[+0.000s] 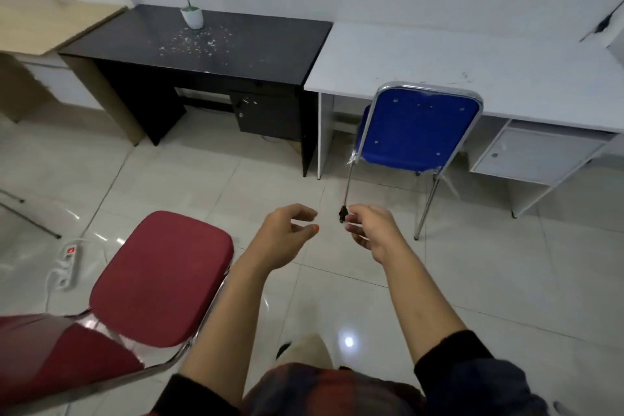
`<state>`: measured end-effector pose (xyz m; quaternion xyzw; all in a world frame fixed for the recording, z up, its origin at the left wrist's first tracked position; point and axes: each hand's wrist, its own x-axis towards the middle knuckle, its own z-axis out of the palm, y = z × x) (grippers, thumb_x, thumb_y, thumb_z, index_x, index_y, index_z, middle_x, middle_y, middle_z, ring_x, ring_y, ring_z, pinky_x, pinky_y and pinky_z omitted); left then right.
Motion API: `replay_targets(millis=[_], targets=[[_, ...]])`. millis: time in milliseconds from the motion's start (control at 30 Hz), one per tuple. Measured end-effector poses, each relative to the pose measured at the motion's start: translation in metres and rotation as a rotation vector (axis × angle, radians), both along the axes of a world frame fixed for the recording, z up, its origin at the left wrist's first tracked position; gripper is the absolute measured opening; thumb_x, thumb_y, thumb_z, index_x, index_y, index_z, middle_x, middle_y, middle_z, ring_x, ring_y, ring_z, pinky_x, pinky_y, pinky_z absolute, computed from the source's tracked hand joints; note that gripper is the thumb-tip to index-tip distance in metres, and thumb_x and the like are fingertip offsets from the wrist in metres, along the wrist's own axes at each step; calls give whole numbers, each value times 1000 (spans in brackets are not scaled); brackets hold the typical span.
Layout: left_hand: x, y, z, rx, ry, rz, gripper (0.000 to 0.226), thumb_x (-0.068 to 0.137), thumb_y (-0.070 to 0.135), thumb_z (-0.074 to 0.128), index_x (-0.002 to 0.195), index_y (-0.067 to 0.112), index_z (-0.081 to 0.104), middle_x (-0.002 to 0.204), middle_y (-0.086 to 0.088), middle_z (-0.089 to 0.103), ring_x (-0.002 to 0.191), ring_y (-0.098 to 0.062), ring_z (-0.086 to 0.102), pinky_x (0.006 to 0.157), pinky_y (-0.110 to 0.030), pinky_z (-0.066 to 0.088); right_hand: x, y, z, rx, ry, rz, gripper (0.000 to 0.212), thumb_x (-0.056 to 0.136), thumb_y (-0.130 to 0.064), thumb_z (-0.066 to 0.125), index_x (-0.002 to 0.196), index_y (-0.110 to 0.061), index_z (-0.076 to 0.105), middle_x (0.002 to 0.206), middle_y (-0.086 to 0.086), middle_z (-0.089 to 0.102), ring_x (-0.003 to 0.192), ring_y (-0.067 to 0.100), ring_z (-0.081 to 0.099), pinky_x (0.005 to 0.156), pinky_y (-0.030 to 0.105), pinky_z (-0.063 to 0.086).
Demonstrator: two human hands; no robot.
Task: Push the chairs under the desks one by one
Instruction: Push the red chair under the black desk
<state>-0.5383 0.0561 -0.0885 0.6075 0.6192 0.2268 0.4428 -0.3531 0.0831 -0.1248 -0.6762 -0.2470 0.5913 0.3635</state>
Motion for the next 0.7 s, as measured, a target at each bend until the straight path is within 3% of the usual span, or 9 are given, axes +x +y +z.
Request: replay_targets(millis=[167, 333, 400, 533, 633, 700], targets=[[-33, -23, 16, 63, -28, 52, 31, 95, 25, 62, 125, 19, 62, 122, 11, 61, 94, -9, 64, 58, -16, 52, -35, -17, 20, 82, -51, 109, 11, 96, -25, 61, 95, -14, 64, 97, 7, 68, 83, 19, 66, 74, 31, 51], [-85, -59, 19, 75, -55, 39, 29, 94, 27, 63, 123, 24, 63, 119, 15, 61, 97, -5, 63, 72, -29, 57, -87, -35, 29, 108, -94, 14, 10, 96, -22, 60, 96, -13, 64, 93, 6, 68, 78, 17, 64, 68, 29, 50], [-119, -81, 18, 73, -60, 61, 28, 93, 27, 64, 121, 25, 64, 115, 15, 63, 92, 0, 63, 76, -23, 52, -121, -48, 31, 114, -83, 9, 8, 95, -20, 60, 92, -13, 62, 89, 6, 67, 72, 15, 63, 62, 26, 47], [-203, -131, 13, 123, -8, 225, 26, 91, 22, 67, 117, 21, 68, 110, 11, 68, 88, 3, 61, 79, -19, 47, -212, -93, 29, 80, -35, 223, 11, 96, -17, 59, 85, -16, 59, 80, 3, 63, 63, 13, 59, 57, 23, 40], [-263, -157, 4, 101, 75, 356, 28, 90, 28, 68, 118, 25, 66, 122, 6, 65, 109, -13, 60, 95, -35, 48, -273, -126, 30, 96, -32, 453, 9, 97, -17, 59, 88, -16, 62, 81, 2, 64, 65, 14, 59, 58, 23, 41], [-309, -175, -9, 49, 287, 425, 36, 87, 38, 68, 121, 30, 62, 138, 2, 54, 127, -22, 49, 108, -51, 37, -312, -147, 30, 114, -39, 566, 5, 98, -16, 59, 95, -15, 63, 82, 3, 64, 65, 14, 59, 58, 23, 42]])
